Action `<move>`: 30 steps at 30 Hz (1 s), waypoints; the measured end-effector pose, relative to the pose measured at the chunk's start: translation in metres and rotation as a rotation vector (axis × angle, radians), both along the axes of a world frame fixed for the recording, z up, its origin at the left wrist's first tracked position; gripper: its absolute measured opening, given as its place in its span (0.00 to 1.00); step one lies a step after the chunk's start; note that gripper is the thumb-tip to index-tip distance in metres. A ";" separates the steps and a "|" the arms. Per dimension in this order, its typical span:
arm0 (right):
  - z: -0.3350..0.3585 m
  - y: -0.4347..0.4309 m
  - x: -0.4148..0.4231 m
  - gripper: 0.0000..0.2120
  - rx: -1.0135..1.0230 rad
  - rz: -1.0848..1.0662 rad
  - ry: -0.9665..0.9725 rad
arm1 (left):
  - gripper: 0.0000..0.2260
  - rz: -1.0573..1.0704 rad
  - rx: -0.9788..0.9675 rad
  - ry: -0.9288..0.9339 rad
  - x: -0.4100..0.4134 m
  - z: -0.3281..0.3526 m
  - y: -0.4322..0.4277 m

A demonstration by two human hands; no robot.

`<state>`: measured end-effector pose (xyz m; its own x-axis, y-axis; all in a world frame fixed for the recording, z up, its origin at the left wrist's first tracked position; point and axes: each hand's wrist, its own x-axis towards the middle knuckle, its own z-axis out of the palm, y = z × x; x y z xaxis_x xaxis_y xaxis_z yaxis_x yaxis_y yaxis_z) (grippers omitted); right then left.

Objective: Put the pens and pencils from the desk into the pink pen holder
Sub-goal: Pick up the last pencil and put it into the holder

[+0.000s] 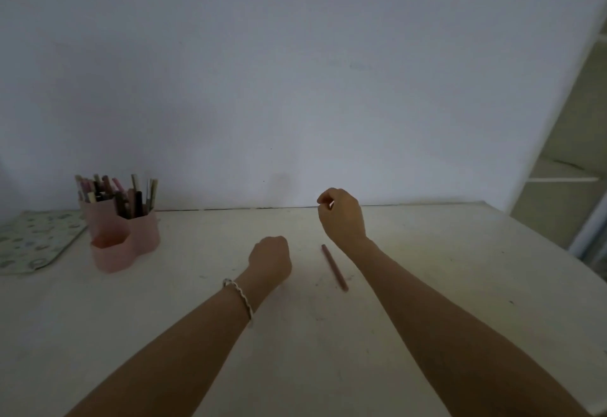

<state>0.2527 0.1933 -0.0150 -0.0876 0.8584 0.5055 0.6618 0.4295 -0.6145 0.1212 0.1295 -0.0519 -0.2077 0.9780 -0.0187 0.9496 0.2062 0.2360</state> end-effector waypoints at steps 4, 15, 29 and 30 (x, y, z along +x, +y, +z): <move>-0.017 0.004 -0.002 0.12 -0.211 -0.079 -0.210 | 0.15 -0.019 0.336 -0.212 -0.024 0.019 -0.010; -0.036 -0.015 -0.075 0.23 -0.437 0.126 -0.338 | 0.43 0.090 0.741 -0.345 -0.116 0.054 -0.046; 0.025 -0.050 -0.241 0.21 0.121 0.433 0.418 | 0.39 0.208 0.909 -0.091 -0.262 0.074 -0.045; 0.024 -0.050 -0.247 0.21 0.147 0.445 0.435 | 0.38 0.208 0.904 -0.024 -0.264 0.070 -0.041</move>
